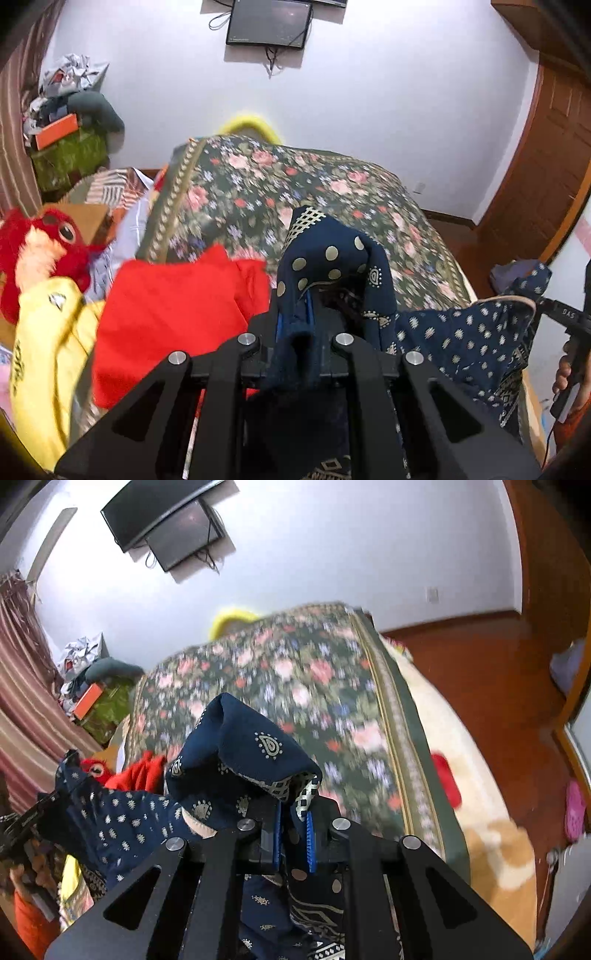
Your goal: Fold large clothes
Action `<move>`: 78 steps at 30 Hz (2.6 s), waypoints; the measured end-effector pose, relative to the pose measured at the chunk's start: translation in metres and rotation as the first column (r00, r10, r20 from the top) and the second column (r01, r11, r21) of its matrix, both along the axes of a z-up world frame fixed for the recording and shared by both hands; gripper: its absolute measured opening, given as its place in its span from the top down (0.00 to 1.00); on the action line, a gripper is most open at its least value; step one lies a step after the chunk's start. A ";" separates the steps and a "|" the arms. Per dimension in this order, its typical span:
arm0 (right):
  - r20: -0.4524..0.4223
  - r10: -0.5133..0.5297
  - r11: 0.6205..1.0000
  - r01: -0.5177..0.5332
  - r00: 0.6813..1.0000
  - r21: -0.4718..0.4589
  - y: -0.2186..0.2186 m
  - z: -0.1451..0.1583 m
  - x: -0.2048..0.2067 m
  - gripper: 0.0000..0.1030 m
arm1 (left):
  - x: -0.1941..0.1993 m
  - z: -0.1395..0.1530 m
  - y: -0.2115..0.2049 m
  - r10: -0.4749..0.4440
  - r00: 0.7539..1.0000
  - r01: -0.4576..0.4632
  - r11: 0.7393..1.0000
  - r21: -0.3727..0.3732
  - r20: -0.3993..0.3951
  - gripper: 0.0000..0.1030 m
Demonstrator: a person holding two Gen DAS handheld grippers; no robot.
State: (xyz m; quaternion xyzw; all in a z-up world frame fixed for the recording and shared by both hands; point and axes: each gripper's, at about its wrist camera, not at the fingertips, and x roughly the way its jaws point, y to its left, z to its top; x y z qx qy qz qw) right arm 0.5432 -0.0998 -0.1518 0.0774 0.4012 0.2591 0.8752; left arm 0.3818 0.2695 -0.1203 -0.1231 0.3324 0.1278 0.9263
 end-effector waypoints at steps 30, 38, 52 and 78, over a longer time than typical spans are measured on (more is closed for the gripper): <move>-0.202 -0.140 0.985 0.115 0.969 -0.131 -0.024 -0.045 0.017 0.73 | -0.002 -0.066 0.039 0.060 0.969 -0.047 0.997 0.059 -0.241 0.37; -0.111 -0.137 0.981 0.120 0.984 -0.150 -0.053 0.006 -0.048 0.56 | -0.065 -0.033 0.014 -0.004 0.979 0.012 0.999 0.037 -0.206 0.32; -0.060 -0.027 0.978 0.014 0.998 -0.208 -0.064 0.024 -0.156 0.26 | -0.175 -0.033 -0.022 -0.109 0.973 0.100 0.994 -0.055 -0.202 0.29; -0.386 -0.034 0.983 -0.040 0.922 -0.181 -0.091 -0.101 -0.212 0.26 | -0.233 -0.131 -0.083 -0.243 0.936 0.105 0.884 -0.455 -0.256 0.29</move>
